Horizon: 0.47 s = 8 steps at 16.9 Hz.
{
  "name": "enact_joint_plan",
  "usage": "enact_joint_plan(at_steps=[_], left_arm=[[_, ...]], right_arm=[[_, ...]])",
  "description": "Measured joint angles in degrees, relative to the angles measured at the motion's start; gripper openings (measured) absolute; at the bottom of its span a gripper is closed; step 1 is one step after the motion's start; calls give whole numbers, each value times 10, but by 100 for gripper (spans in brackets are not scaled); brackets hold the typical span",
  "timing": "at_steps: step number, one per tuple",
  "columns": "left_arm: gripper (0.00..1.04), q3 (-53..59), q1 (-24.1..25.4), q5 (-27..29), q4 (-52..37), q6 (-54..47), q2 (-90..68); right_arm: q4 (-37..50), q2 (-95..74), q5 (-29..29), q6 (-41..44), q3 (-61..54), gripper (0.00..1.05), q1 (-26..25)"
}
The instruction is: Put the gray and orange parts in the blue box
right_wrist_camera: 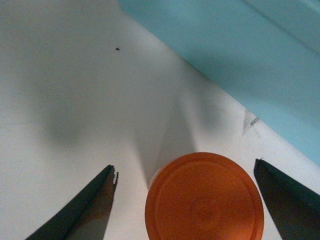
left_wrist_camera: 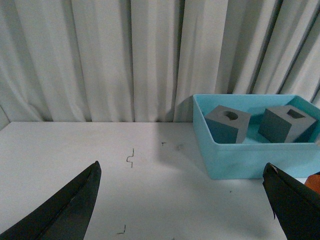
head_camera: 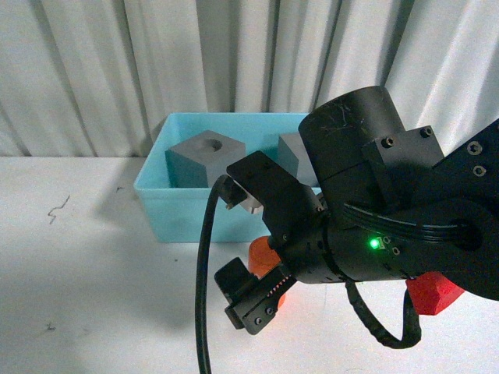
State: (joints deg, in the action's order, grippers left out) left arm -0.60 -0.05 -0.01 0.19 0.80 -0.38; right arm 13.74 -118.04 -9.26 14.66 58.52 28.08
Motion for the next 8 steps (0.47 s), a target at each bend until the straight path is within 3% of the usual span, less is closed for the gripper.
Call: enact_joint_plan(at_steps=[4, 6, 7, 8], left_arm=[[98, 0, 0, 0, 0, 0, 0], [98, 0, 0, 0, 0, 0, 0], [98, 0, 0, 0, 0, 0, 0], [98, 0, 0, 0, 0, 0, 0]], right_arm=[[30, 11, -10, -23, -10, 49, -12], [45, 62, -26, -46, -42, 47, -23], [54, 164, -54, -76, -78, 47, -40], [52, 287, -70, -93, -31, 47, -95]])
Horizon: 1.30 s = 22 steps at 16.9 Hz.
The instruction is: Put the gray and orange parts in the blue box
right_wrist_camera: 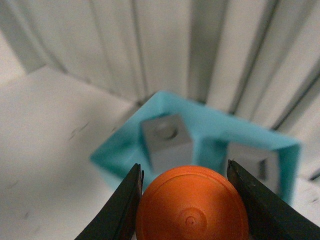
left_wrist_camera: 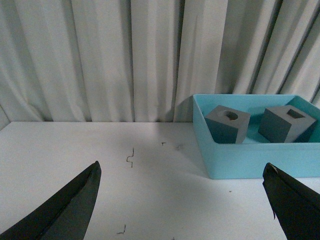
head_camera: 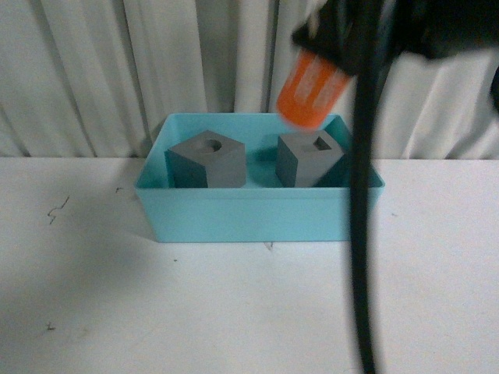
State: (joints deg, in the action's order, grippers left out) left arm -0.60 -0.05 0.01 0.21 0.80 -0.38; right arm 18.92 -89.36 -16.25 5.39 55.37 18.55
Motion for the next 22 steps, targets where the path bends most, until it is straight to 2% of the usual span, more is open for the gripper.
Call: enact_joint_plan(at_steps=[1, 3, 8, 14, 22], left_arm=[[98, 0, 0, 0, 0, 0, 0], [98, 0, 0, 0, 0, 0, 0], [98, 0, 0, 0, 0, 0, 0], [98, 0, 0, 0, 0, 0, 0], [98, 0, 0, 0, 0, 0, 0]], right_arm=[[2, -16, 11, -1, 56, 47, -30], [-22, -90, 26, -9, 119, 47, -40], [-89, -250, 63, -26, 263, 47, 0], [-132, -394, 109, -64, 354, 47, 7], [-179, -495, 129, -82, 478, 47, 37]])
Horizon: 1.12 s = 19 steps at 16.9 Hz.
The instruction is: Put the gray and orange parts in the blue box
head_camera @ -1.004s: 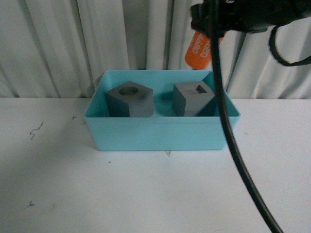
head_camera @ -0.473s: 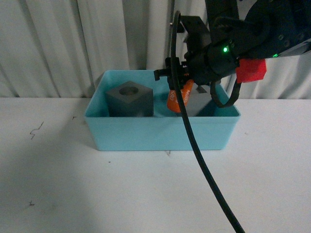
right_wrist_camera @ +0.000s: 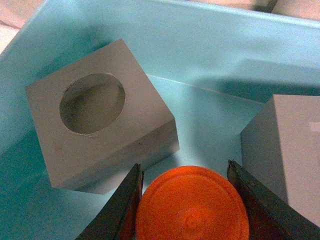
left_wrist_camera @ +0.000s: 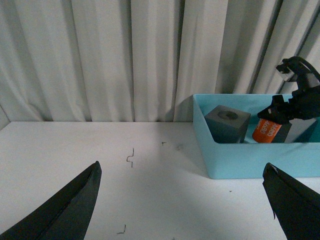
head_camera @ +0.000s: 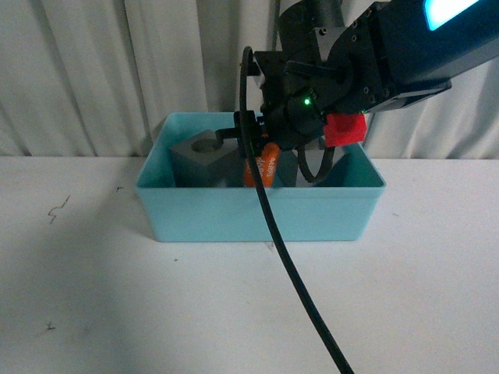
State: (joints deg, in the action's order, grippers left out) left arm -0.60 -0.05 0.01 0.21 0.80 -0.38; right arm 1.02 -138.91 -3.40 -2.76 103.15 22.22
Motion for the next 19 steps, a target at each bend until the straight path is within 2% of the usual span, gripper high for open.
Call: enact_joint_plan(at_steps=[8, 10, 15, 17, 18, 19], left_arm=[[98, 0, 0, 0, 0, 0, 0], [98, 0, 0, 0, 0, 0, 0], [98, 0, 0, 0, 0, 0, 0], [98, 0, 0, 0, 0, 0, 0], [98, 0, 0, 0, 0, 0, 0], [98, 0, 0, 0, 0, 0, 0]], right_arm=[[-12, -25, 18, -7, 21, 47, 4], [-10, -25, 18, -8, 21, 66, 7], [1, -25, 18, -9, 20, 82, 7], [21, -25, 18, -17, 13, 100, 7], [37, -22, 14, -20, 5, 97, 7], [102, 55, 13, -33, -71, 98, 2]])
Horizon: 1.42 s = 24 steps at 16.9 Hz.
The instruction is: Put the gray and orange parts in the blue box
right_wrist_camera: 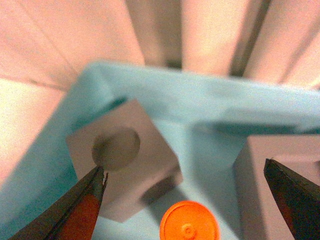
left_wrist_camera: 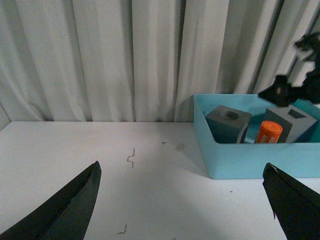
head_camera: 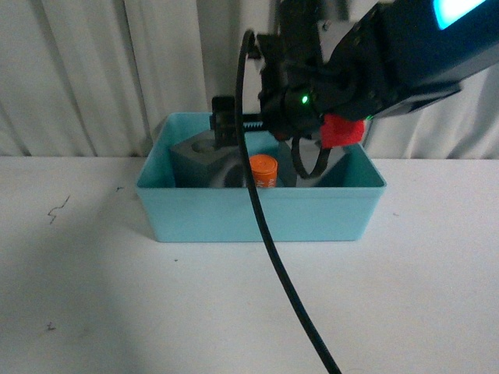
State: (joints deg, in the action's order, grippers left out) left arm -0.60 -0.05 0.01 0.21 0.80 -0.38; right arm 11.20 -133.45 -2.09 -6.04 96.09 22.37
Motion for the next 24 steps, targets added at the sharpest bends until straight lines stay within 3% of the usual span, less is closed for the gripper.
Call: enact_joint_plan(at_steps=[3, 5, 8, 10, 12, 14, 19, 24], left_arm=[[98, 0, 0, 0, 0, 0, 0], [98, 0, 0, 0, 0, 0, 0], [98, 0, 0, 0, 0, 0, 0], [98, 0, 0, 0, 0, 0, 0], [98, 0, 0, 1, -1, 0, 0], [98, 0, 0, 1, 0, 0, 0], [98, 0, 0, 0, 0, 0, 0], [98, 0, 0, 0, 0, 0, 0]], right_arm=[[82, 213, 37, 1, -172, 98, -43], [88, 382, 66, 0, -350, 98, -98], [-23, 626, 101, -38, -623, 98, -174], [-120, 829, 127, -115, -727, 98, -180], [101, 895, 42, -73, -815, 82, -221], [201, 923, 22, 17, -882, 58, -225], [162, 1012, 22, 54, -920, 1, -224], [134, 1092, 22, 57, -951, 2, -224]])
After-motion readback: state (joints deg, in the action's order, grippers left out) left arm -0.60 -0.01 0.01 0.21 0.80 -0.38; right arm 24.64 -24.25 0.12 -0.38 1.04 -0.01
